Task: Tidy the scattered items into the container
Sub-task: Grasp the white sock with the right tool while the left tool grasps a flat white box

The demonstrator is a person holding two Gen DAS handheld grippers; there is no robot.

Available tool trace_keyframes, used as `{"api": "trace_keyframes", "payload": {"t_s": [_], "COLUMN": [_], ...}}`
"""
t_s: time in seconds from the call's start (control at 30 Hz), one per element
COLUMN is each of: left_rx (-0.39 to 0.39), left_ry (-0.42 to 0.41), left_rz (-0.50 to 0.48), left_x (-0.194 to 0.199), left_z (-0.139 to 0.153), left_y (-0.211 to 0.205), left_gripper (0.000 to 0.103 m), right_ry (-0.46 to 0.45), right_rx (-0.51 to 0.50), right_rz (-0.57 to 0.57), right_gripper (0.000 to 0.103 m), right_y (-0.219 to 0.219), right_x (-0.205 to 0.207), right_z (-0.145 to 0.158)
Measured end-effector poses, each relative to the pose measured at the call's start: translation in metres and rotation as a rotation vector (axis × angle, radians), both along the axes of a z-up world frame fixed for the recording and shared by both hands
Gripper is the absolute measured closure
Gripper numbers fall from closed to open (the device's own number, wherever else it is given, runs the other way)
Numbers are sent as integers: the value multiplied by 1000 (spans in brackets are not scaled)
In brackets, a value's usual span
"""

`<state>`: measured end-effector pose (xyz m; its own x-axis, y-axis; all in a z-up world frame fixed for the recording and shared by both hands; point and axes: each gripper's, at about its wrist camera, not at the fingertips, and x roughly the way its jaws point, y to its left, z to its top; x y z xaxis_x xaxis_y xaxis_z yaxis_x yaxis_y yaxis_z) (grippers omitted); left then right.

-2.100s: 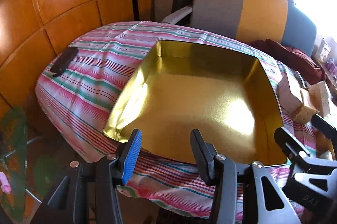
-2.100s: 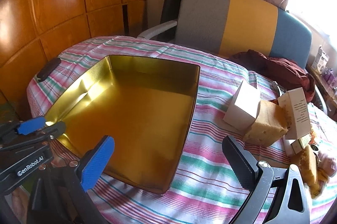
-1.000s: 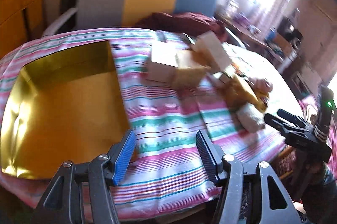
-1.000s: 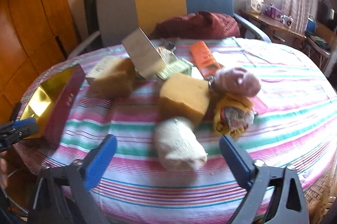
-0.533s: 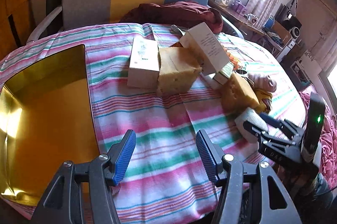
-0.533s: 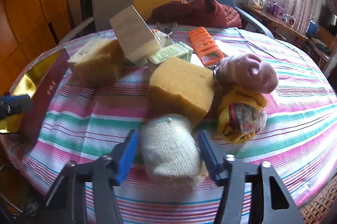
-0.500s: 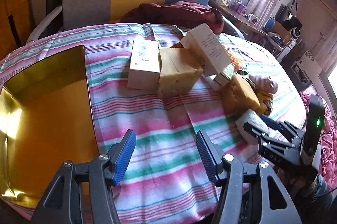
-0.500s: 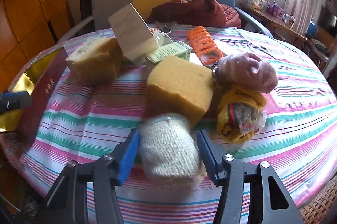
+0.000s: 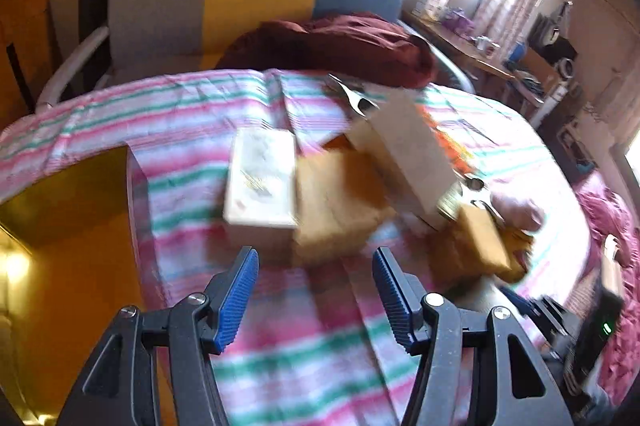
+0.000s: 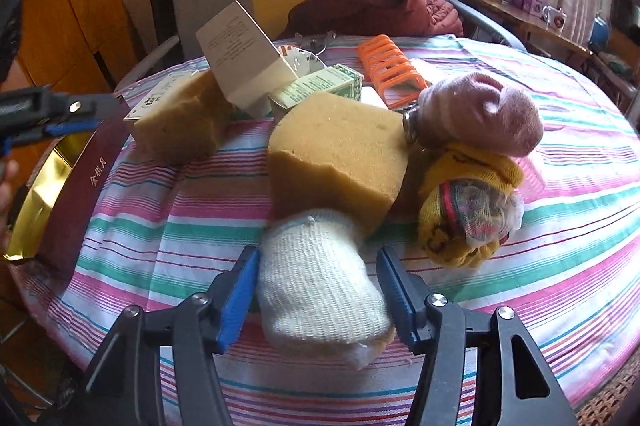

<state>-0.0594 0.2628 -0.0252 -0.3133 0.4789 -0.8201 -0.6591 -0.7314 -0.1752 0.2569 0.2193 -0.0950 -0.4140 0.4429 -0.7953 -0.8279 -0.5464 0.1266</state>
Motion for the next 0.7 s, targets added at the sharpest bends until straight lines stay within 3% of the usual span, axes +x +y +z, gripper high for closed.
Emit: {"api": "trace_keyframes", "payload": {"t_s": [0.27,0.7], "left_rx": [-63,-215], "left_ry": [-31,-37], "left_rz": [79,31], "left_x": [-62,-95], "left_z": [-1,-30], "left_y": [16,80], "left_gripper": [43,43], "right_ry": [3,7], "right_rx": [-34,-48], "right_rz": [5,8], "right_gripper": [41,41], "right_y": [5,8], "right_x": [-4,-3], "right_z": [-6,-9]}}
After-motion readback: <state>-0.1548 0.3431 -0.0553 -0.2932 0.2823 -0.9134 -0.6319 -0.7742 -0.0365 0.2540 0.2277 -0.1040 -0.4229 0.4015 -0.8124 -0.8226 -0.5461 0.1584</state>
